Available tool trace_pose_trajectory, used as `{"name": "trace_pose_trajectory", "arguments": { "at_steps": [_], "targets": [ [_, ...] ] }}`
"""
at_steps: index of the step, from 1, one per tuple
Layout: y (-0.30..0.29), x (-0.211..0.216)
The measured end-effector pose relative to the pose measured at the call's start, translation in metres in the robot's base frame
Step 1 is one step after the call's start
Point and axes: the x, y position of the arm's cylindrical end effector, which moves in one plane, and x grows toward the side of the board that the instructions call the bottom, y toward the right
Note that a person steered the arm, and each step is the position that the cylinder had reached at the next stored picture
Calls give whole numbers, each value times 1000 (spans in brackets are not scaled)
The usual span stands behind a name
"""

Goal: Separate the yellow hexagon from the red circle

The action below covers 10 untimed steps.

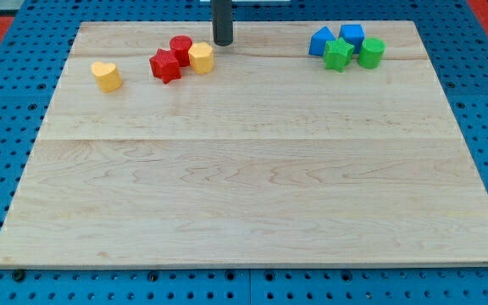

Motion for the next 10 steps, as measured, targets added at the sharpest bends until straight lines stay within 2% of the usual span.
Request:
{"name": "trace_pose_trajectory", "arguments": {
  "at_steps": [1, 2, 5, 7, 8, 9, 10],
  "targets": [
    [-46, -19],
    [-65, -35],
    [-44, 30],
    [9, 27],
    [-6, 36],
    [22, 28],
    [75, 13]
  ]
}}
